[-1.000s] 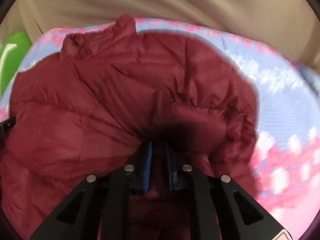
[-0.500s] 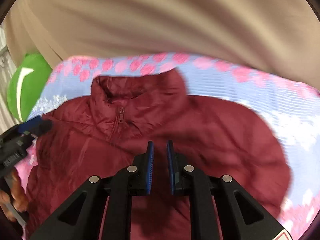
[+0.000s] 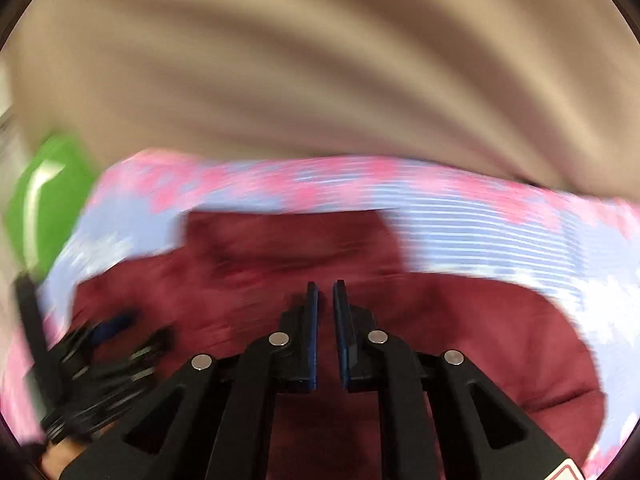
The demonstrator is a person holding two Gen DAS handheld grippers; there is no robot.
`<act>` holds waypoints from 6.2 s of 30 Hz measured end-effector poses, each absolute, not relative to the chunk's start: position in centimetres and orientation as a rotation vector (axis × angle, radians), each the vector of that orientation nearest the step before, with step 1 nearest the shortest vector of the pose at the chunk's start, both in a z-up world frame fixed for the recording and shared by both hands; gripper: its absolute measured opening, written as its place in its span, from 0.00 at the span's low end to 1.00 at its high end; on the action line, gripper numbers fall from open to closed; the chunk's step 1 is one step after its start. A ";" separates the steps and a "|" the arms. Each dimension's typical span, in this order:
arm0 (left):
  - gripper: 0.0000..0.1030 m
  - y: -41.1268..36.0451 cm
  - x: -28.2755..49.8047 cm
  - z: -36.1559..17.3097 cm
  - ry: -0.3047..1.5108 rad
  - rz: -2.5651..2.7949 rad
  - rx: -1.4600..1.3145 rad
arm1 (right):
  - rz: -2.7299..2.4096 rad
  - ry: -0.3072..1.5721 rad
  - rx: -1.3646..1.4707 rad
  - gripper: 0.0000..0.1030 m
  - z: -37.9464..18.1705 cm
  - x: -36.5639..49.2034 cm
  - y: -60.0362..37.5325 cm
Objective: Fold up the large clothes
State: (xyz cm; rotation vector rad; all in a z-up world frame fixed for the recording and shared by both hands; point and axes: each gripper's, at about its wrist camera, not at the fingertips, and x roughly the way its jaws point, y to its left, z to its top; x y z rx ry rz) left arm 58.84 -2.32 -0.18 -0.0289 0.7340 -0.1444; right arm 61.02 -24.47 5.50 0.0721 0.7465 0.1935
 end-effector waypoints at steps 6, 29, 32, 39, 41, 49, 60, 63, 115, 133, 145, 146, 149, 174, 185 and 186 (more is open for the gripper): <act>0.73 -2.2 58.8 -0.2 0.741 -0.142 -0.034 | 0.192 0.866 -0.151 0.04 1.9 65.0 -17.3; 0.81 -2.4 59.5 -0.5 0.758 -0.136 -0.007 | -0.078 0.716 0.169 0.08 2.3 59.6 -33.4; 0.82 -2.6 59.6 -0.6 0.762 -0.129 0.007 | -0.051 0.732 -0.016 0.06 1.6 58.5 -30.6; 0.83 -2.0 58.5 0.5 0.725 -0.098 0.057 | -0.233 0.716 0.169 0.14 3.7 54.0 -37.9; 0.84 -0.6 55.7 2.4 0.666 -0.081 0.069 | -0.215 0.694 0.163 0.17 5.1 49.2 -39.2; 0.93 9.4 39.0 6.1 0.692 -0.133 0.005 | -0.250 0.750 0.013 0.56 4.0 26.0 -41.4; 0.95 20.1 19.6 -1.6 0.953 -0.245 -0.404 | -0.060 0.865 0.437 0.70 -1.8 5.7 -42.5; 0.95 20.5 17.7 -3.2 0.970 -0.279 -0.494 | -0.021 0.882 0.508 0.70 -3.3 4.9 -42.0; 0.02 13.6 34.0 2.4 0.870 -0.161 -0.296 | -0.072 0.608 0.601 0.03 4.2 20.9 -44.4; 0.06 12.2 36.1 -3.3 0.827 -0.137 -0.249 | -0.143 0.794 0.486 0.04 -4.1 26.4 -43.7; 0.51 9.5 26.0 10.3 0.563 -0.237 -0.129 | -0.024 0.597 0.233 0.37 7.2 17.8 -36.1; 0.51 7.3 25.5 10.0 0.594 -0.300 -0.093 | 0.021 0.617 0.202 0.37 7.1 17.8 -34.1; 0.51 0.9 24.7 7.0 0.729 -0.482 -0.011 | 0.191 0.715 0.131 0.37 5.0 17.8 -27.4; 0.54 5.1 31.3 4.7 0.790 -0.277 -0.093 | -0.093 0.789 0.272 0.47 4.4 20.2 -38.1; 0.73 -1.1 38.3 -2.0 0.863 -0.273 0.092 | 0.082 0.925 0.071 0.40 -1.2 32.8 -27.6; 0.73 -0.3 38.8 -2.4 0.868 -0.285 0.039 | 0.078 0.926 0.123 0.38 -1.7 33.3 -28.9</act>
